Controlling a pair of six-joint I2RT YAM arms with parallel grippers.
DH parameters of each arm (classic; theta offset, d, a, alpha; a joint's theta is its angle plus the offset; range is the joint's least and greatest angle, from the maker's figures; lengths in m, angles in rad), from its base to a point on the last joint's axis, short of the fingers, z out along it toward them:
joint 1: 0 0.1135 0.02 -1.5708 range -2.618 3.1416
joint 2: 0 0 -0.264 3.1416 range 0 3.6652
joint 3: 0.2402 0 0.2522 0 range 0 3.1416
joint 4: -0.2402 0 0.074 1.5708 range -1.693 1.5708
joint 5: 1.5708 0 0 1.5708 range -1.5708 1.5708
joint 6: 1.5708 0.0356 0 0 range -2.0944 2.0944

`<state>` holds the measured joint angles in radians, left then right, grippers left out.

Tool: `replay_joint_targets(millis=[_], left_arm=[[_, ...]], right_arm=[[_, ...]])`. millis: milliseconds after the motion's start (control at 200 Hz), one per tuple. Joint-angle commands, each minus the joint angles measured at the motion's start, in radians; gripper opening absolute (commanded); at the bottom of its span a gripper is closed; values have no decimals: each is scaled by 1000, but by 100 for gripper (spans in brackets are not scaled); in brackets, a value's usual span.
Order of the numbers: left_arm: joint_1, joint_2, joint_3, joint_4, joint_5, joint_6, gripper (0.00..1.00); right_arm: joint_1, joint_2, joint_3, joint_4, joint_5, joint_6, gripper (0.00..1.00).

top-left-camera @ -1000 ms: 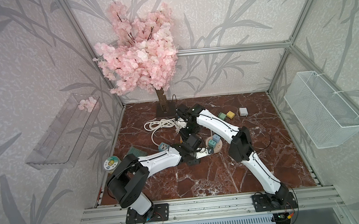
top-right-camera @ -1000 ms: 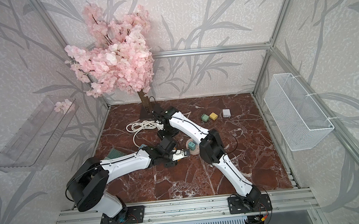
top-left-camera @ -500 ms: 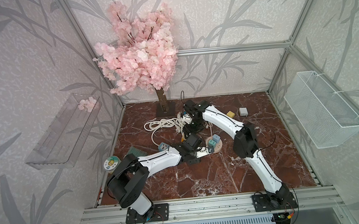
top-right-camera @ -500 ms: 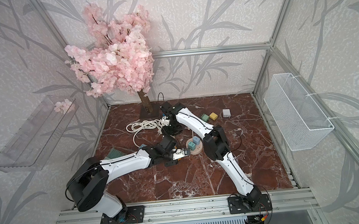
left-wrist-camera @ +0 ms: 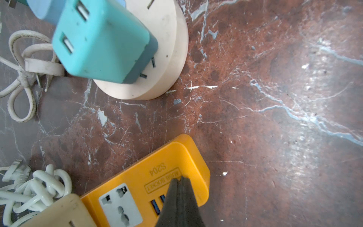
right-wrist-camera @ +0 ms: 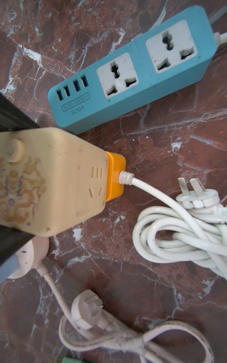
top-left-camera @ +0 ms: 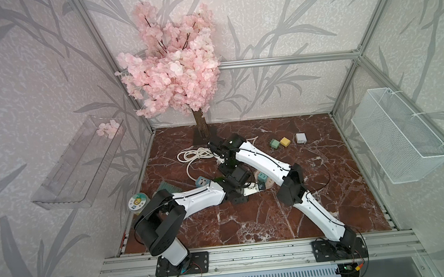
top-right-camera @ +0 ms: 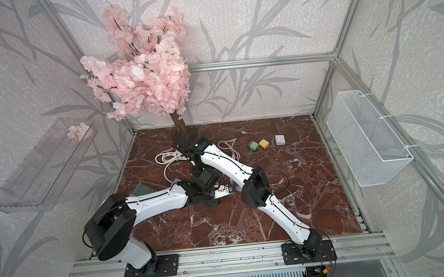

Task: Pull the plug off the socket
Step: Remove the plug from the socket.

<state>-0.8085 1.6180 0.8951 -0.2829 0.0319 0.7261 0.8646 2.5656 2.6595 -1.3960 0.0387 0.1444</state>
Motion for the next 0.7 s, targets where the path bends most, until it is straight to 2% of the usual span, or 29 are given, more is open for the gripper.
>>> replay_joint_targets(millis=[0, 50, 95, 280, 435, 540, 695], left_arm=[[-1, 80, -67, -217, 30, 5, 0], [-1, 77, -68, -214, 29, 3, 0], [-1, 77, -67, -213, 29, 0, 0], [0, 70, -49, -206, 40, -12, 0], [-1, 32, -14, -184, 47, -45, 0], [0, -4, 4, -158, 16, -40, 0], [-1, -34, 5, -115, -87, 5, 0]], right_arm=[[-63, -115, -91, 40, -241, -1, 0], [-78, -136, -139, 82, -318, 8, 0], [-79, -140, -141, 88, -331, 8, 0], [-56, -93, -87, 4, -218, -15, 0], [-47, -104, -147, 13, -172, -14, 0], [-47, -111, -171, 29, -175, -13, 0], [-49, -101, -161, 28, -187, -12, 0]])
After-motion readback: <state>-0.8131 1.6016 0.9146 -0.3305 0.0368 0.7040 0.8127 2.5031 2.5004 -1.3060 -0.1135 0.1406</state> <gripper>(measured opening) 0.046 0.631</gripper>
